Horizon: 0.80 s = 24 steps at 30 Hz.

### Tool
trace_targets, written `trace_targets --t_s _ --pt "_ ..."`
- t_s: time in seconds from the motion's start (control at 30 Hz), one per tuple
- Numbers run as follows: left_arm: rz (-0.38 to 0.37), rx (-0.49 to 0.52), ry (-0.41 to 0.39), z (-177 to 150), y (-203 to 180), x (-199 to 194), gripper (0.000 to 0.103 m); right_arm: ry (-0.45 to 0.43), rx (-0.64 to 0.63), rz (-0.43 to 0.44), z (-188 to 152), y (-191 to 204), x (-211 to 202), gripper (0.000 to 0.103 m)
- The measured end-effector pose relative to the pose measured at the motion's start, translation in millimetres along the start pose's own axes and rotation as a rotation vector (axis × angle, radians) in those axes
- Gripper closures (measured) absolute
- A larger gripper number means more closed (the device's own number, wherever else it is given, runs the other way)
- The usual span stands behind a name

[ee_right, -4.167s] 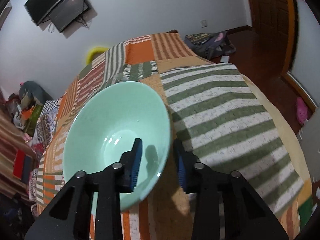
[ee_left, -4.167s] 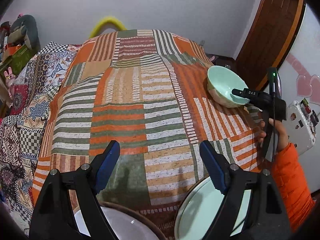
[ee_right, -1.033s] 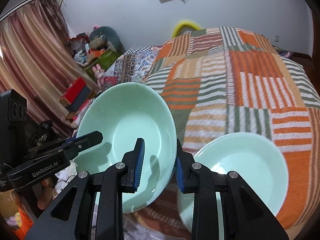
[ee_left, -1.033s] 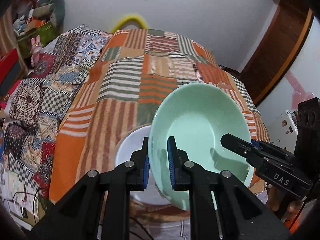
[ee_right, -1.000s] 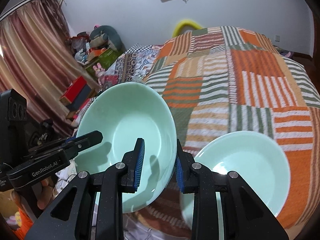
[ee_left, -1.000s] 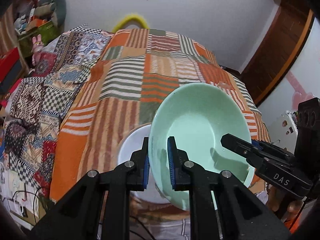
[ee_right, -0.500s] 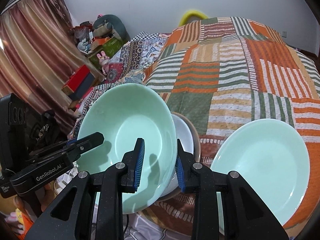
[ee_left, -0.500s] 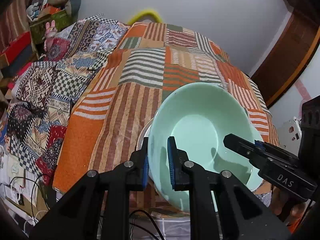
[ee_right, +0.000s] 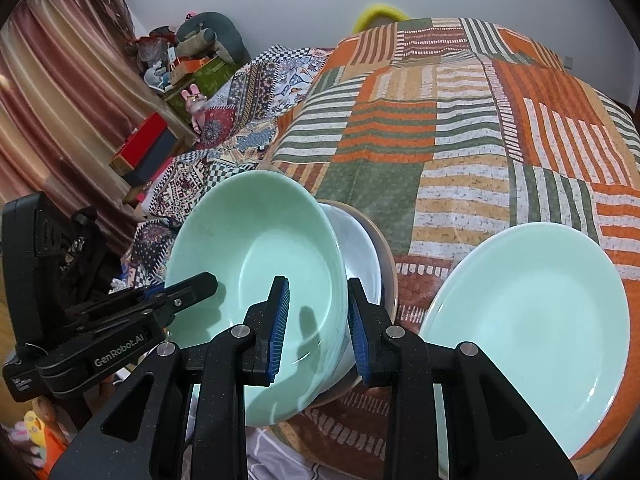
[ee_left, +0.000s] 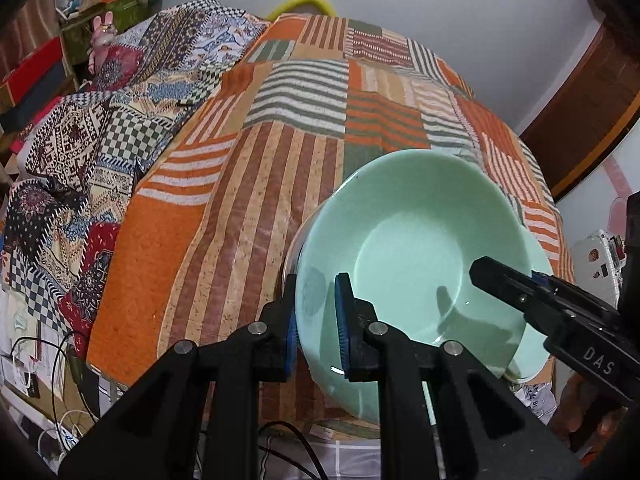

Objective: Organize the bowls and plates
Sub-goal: 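Lower the mint green bowl into the white dotted bowl with both tools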

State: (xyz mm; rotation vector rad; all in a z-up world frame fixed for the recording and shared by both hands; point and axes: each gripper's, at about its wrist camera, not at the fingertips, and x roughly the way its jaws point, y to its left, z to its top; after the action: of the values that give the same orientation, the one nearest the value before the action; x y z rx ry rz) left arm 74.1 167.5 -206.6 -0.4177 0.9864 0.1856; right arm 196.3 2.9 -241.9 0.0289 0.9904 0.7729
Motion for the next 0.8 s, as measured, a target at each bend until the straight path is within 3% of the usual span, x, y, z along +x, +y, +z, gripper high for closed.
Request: trace_targets --t_s 0.4,0.57,0.8 --pt "0.015 0.003 0.017 -0.3 1.5 12.6 0.088 0.017 -0.009 -0.005 -0.7 -2.5 8.3 0.075" --pt "0.061 0.029 0.004 -2.1 0.8 14.6 0.088 0.006 -0.067 -0.047 -2.0 5.0 9.6 0.075" --pt "0.062 0.032 0.005 -1.4 2.4 17.0 0.088 -0.006 -0.106 -0.075 -1.1 7.5 8.8 0.075"
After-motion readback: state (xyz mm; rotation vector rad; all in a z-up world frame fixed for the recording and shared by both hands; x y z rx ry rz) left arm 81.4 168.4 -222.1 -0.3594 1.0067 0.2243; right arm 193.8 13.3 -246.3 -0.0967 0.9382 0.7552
